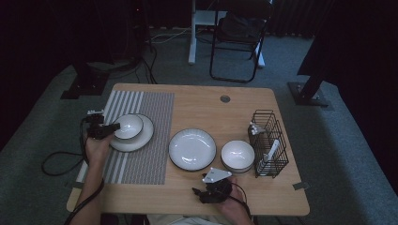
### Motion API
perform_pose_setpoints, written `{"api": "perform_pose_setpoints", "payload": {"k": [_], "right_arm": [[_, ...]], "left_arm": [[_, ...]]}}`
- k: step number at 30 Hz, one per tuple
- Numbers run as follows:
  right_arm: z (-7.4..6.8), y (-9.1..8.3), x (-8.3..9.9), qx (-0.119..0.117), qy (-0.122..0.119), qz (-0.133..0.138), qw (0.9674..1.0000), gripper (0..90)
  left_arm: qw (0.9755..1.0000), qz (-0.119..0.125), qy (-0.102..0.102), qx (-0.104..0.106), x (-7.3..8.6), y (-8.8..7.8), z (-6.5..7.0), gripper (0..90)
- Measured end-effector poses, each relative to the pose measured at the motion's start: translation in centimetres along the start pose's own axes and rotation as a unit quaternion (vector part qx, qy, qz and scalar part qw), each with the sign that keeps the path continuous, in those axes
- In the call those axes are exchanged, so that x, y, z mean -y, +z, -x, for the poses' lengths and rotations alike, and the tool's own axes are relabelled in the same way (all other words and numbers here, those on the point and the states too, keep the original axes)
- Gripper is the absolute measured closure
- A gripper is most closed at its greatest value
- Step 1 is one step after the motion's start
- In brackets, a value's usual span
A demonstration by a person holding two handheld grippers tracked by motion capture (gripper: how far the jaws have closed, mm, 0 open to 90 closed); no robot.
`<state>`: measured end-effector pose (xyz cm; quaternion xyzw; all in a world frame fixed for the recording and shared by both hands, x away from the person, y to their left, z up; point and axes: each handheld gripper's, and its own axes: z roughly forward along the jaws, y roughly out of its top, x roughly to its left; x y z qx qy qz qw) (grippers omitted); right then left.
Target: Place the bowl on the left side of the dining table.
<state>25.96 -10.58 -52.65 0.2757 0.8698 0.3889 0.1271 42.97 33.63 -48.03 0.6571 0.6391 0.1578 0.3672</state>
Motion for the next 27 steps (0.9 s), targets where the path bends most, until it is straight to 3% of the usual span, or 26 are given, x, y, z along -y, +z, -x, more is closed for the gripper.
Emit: {"api": "perform_pose_setpoints", "payload": {"k": [17, 27], "right_arm": [[0.0, 0.0, 0.0, 0.000, 0.000, 0.000, 1.0000, 33.7], [0.0, 0.0, 0.0, 0.000, 0.000, 0.000, 1.0000, 33.7]], "left_arm": [[0.9994, 0.020, 0.024, -0.016, -0.7, -1.0, 0.5, 71.6], [0.9976, 0.040, 0.049, -0.027, -0.7, -1.9, 1.3, 67.8]]}}
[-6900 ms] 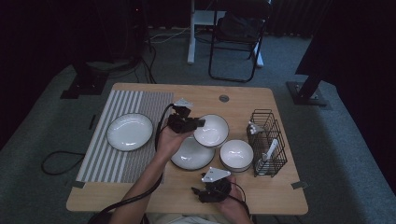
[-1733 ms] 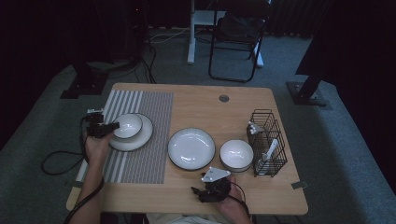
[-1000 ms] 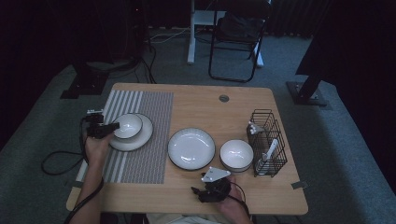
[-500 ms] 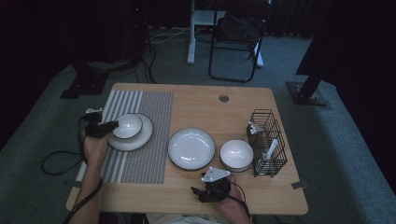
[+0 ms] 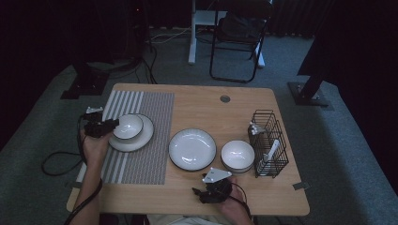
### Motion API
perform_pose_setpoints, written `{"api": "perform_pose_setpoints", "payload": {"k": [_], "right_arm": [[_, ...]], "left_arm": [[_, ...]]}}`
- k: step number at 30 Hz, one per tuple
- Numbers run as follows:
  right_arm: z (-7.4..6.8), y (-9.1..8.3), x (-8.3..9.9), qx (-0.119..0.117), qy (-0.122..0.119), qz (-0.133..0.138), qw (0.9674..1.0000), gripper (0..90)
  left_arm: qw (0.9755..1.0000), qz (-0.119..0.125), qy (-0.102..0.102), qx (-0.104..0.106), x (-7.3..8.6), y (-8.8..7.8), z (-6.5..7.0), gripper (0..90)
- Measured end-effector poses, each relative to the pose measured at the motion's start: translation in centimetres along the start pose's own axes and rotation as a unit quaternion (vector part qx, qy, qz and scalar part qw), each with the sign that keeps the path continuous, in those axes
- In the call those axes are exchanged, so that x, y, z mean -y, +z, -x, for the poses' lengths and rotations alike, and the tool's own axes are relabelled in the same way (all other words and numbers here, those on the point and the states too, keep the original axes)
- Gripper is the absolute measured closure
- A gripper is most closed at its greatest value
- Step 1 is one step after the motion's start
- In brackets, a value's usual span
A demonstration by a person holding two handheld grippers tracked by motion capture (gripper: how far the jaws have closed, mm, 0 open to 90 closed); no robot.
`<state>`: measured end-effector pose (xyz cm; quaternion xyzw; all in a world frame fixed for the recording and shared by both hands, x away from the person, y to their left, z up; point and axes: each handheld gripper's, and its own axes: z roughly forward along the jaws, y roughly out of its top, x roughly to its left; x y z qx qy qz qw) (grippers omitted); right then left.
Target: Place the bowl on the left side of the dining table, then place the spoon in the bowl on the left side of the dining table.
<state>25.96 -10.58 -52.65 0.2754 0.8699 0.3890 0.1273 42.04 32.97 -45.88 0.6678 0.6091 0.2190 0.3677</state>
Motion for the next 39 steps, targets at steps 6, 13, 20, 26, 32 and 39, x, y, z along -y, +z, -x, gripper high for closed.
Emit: {"api": "perform_pose_setpoints", "payload": {"k": [6, 13, 20, 26, 32, 39], "right_arm": [[0.0, 0.0, 0.0, 0.000, 0.000, 0.000, 1.0000, 33.7], [0.0, 0.0, 0.0, 0.000, 0.000, 0.000, 1.0000, 33.7], [0.0, 0.0, 0.0, -0.001, 0.000, 0.000, 1.0000, 33.3], [0.0, 0.0, 0.0, -0.001, -0.001, -0.001, 1.0000, 33.2], [0.1, 0.1, 0.0, -0.001, -0.002, -0.001, 1.0000, 33.1], [0.0, 0.0, -0.1, -0.002, 0.002, -0.002, 1.0000, 32.6]], "left_arm": [[0.9999, 0.009, 0.012, -0.004, -0.3, -0.4, 0.6, 67.0], [0.9994, 0.023, 0.026, -0.004, -0.8, -1.4, 1.4, 65.9], [0.9984, 0.041, 0.038, 0.002, -0.9, -2.6, 2.6, 64.7], [0.9972, 0.048, 0.057, 0.000, -0.7, -3.0, 3.5, 63.2], [0.9953, 0.048, 0.085, 0.004, -0.3, -3.3, 4.8, 62.4], [0.9928, 0.057, 0.103, 0.022, -0.1, -3.9, 6.3, 60.5]]}}
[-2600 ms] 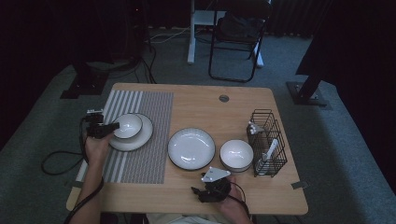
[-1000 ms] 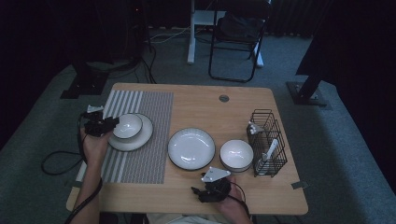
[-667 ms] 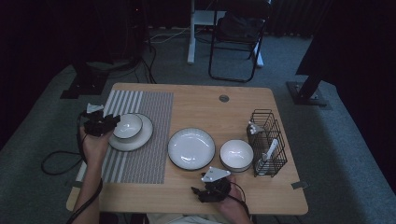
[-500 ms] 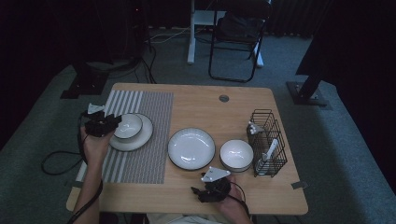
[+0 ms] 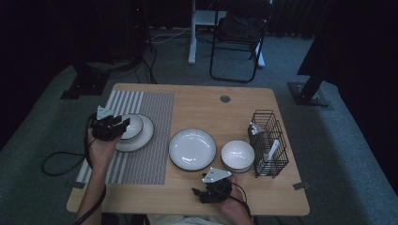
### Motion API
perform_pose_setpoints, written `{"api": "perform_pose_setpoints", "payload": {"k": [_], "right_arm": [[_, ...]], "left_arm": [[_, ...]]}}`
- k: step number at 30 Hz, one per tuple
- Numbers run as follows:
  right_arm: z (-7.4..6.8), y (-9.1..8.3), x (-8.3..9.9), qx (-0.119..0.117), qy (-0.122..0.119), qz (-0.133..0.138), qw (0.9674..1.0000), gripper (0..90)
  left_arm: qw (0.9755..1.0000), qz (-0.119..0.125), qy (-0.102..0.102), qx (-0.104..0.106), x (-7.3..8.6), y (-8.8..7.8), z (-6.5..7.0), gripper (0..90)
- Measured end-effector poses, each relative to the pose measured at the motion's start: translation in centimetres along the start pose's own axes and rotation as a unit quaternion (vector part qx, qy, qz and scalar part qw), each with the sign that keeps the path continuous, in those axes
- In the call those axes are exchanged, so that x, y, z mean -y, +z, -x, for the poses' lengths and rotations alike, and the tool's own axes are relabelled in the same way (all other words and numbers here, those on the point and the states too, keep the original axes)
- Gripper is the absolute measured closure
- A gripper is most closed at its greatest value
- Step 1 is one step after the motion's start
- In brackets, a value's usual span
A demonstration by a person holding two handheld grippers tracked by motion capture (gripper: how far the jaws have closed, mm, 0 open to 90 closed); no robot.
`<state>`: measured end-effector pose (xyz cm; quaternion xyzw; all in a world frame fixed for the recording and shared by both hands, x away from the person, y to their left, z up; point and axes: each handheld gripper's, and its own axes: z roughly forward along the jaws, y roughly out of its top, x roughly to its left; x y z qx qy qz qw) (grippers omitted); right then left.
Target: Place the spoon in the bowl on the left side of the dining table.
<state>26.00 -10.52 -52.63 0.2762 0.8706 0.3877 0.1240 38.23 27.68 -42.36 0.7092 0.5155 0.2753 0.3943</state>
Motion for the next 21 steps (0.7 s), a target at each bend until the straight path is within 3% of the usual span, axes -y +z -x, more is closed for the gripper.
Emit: {"api": "perform_pose_setpoints", "payload": {"k": [18, 21], "right_arm": [[0.3, 0.0, 0.0, -0.009, -0.008, 0.001, 0.9999, 33.2], [0.5, -0.1, -0.2, -0.012, -0.012, -0.008, 0.9998, 36.9]], "left_arm": [[0.9983, 0.012, 0.042, 0.039, 1.1, -0.7, 4.3, 58.1], [0.9976, 0.014, 0.051, 0.045, 1.3, -0.8, 5.1, 57.8]]}}
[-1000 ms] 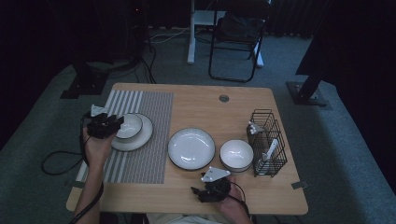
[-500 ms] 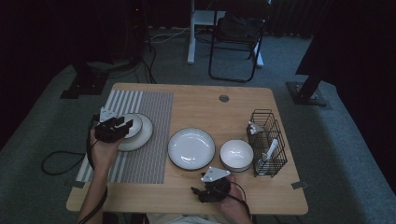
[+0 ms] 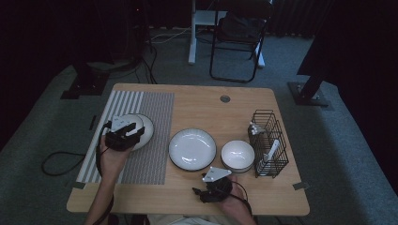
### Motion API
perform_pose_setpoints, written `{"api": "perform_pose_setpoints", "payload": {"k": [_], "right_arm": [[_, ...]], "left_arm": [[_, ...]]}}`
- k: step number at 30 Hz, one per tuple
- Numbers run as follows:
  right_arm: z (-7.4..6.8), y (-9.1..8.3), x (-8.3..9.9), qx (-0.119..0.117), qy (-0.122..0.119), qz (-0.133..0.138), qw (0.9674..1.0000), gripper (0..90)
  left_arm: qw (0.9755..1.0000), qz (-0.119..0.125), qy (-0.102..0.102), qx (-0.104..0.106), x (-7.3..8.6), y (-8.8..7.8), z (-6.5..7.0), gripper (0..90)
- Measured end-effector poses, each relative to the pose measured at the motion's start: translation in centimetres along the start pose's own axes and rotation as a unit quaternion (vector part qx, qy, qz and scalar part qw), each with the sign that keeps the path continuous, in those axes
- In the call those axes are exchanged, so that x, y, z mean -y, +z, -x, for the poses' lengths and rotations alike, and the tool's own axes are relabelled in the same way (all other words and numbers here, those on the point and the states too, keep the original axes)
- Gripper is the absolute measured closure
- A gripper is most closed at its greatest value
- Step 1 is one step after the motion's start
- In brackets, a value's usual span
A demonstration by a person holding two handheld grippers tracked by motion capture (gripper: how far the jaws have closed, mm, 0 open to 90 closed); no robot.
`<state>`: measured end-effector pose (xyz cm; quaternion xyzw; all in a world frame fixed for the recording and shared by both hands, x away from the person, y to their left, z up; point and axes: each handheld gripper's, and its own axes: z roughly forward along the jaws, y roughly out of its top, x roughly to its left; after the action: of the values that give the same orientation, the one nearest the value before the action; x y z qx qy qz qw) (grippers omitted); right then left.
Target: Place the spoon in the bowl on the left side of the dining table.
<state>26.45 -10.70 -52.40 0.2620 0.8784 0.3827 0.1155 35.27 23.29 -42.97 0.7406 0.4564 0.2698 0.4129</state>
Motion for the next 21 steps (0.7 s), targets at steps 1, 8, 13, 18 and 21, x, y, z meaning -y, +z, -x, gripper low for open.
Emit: {"api": "perform_pose_setpoints", "payload": {"k": [1, 8, 13, 18, 21], "right_arm": [[0.1, 0.0, -0.1, -0.002, 0.001, -0.002, 1.0000, 37.7], [0.3, -1.3, -1.0, -0.013, -0.022, -0.003, 0.9997, 38.2], [0.7, -2.9, -2.1, -0.014, -0.036, 0.000, 0.9993, 38.1], [1.0, -4.2, -2.8, -0.005, -0.041, -0.013, 0.9991, 39.2], [1.2, -5.0, -3.1, -0.008, -0.043, -0.021, 0.9988, 42.8]], "left_arm": [[1.0000, 0.000, 0.005, 0.001, 0.1, 0.0, 0.3, 57.7], [0.9993, -0.012, 0.026, 0.025, 1.2, 0.4, 2.1, 57.3], [0.9984, -0.025, 0.034, 0.038, 2.4, 0.6, 3.0, 57.1], [0.9975, -0.037, 0.033, 0.050, 3.4, 0.7, 3.7, 57.1], [0.9971, -0.043, 0.031, 0.054, 4.0, 0.8, 3.9, 57.1]]}}
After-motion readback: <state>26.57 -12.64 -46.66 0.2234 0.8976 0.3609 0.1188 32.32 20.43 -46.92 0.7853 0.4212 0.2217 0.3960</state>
